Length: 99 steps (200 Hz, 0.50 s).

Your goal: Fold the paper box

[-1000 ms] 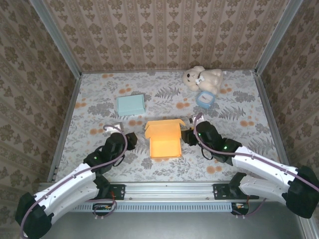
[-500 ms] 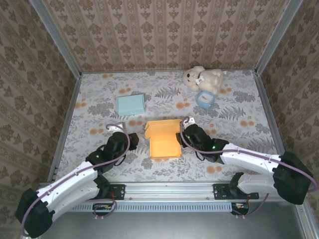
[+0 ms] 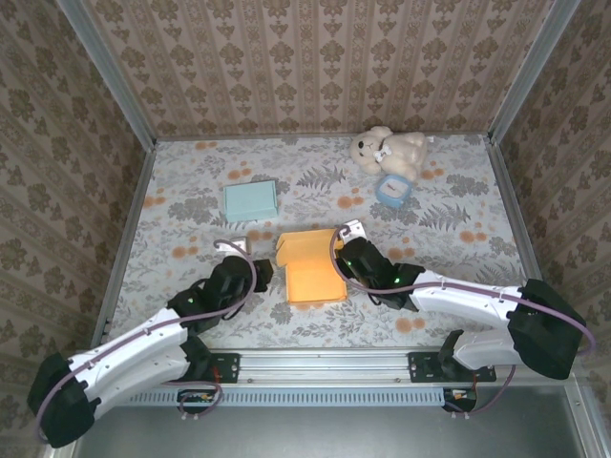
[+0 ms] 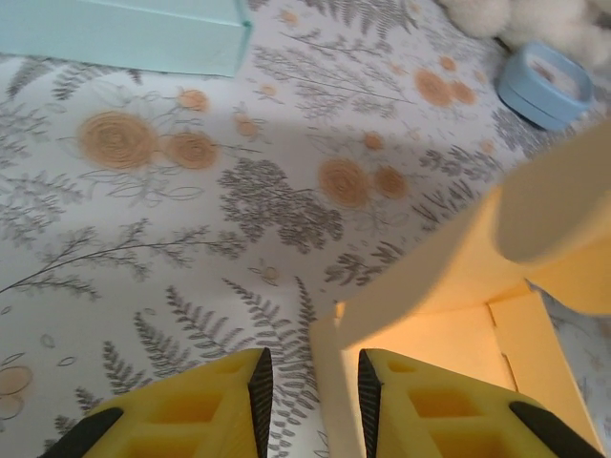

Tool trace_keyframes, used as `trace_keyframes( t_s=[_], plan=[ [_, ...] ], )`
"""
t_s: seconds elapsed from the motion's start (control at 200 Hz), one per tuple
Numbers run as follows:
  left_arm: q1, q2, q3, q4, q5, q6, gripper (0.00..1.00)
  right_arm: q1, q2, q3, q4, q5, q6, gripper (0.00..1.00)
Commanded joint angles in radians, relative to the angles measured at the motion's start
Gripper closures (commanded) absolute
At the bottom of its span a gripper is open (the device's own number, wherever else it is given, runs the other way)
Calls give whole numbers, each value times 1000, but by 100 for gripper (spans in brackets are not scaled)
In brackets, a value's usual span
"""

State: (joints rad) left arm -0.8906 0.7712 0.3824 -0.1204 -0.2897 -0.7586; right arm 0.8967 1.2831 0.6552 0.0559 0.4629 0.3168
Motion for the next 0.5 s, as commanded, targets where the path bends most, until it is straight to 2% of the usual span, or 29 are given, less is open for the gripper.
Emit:
trace_keyframes(
  t_s=[0.0,0.095,0.255,0.49],
  plan=[
    [-75,40,82,-2,-93,107,67,6,-7,15,13,64,8,86],
    [-121,105,128,-13,-143,169,66,7,-20,13,6,71,8,88],
    [-138,220,196,-16,-173,231,66,8,-34,12,-13,71,6,88],
    [-163,328,279,-66,-257,211,69,11,-38,3,-13,74,8,88]
  ],
)
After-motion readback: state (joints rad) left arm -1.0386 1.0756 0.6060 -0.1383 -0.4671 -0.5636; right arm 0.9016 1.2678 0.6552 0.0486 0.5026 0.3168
